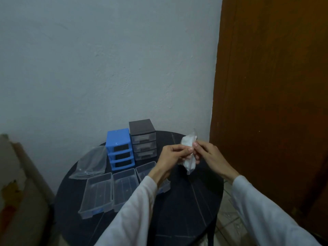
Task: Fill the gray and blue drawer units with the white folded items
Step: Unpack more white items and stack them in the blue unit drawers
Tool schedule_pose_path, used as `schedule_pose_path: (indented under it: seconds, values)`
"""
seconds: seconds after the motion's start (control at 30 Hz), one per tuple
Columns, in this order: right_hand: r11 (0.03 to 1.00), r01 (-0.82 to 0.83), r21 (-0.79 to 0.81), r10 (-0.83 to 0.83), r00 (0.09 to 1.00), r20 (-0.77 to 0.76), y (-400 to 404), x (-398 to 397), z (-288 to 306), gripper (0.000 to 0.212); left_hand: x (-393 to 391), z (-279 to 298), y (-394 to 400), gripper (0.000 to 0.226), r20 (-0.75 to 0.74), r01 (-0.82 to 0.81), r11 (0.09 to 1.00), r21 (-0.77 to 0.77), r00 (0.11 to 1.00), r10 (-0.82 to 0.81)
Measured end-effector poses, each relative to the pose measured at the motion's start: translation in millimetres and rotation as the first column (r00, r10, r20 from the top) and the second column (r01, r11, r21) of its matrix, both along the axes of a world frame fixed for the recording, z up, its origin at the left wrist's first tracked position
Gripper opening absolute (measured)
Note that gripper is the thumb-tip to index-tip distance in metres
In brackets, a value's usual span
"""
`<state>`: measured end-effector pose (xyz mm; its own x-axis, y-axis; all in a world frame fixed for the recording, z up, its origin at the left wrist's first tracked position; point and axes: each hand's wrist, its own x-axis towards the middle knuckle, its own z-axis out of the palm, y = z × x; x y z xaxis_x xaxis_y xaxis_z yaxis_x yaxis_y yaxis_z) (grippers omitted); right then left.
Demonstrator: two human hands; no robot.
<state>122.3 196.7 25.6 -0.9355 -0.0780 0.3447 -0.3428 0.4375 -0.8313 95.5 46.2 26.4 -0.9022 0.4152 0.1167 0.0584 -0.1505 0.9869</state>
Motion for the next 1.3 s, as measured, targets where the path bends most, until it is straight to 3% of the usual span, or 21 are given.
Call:
schedule_pose_path:
  seconds: [0.2,0.37,0.43,0.57,0.7,0.83,0.97,1.3]
  values:
    - [1.000,0.010,0.023,-0.009,0.999,-0.035,2.5,1.5,-6.9,0.028,-1.6,-5.1,2.5,0.010,-0.048,0.027,0.999,-0.021,0.998,-0.028]
    - [0.997,0.027,0.072,-0.025,0.999,-0.033,0.7,-2.0,-6.7,0.025,-4.1,-10.0,9.8,0.011,-0.313,-0.133,0.973,-0.191,0.947,0.068]
    - [0.997,0.055,0.058,-0.052,0.997,-0.049,-1.8,-4.3,-4.2,0.030,-2.1,-9.4,14.0,0.013,-0.371,-0.170,0.966,-0.196,0.924,0.088]
    - [1.000,0.014,-0.010,-0.015,0.998,-0.066,-3.3,-7.1,0.0,0.017,5.0,-1.8,18.3,0.017,-0.422,-0.155,0.975,-0.162,0.904,0.073]
    - [0.999,0.031,0.041,-0.027,0.996,-0.085,-5.6,-9.1,-3.2,0.021,7.5,0.2,20.1,0.024,-0.592,-0.282,0.927,-0.248,0.801,0.085]
    - [0.979,0.095,0.180,-0.080,0.993,-0.087,-4.4,-15.9,-1.8,0.025,-0.6,-2.2,18.0,0.024,-0.767,-0.484,0.805,-0.342,0.639,0.059]
    - [0.949,0.158,0.273,-0.112,0.978,-0.176,-5.0,-17.6,3.3,0.027,-5.6,-3.8,19.5,0.024,-0.815,-0.573,0.736,-0.361,0.577,0.050]
    - [0.895,0.237,0.379,-0.159,0.961,-0.225,-0.6,-10.8,9.2,0.022,-6.8,-2.5,15.3,0.022,-0.847,-0.650,0.652,-0.391,0.531,0.021]
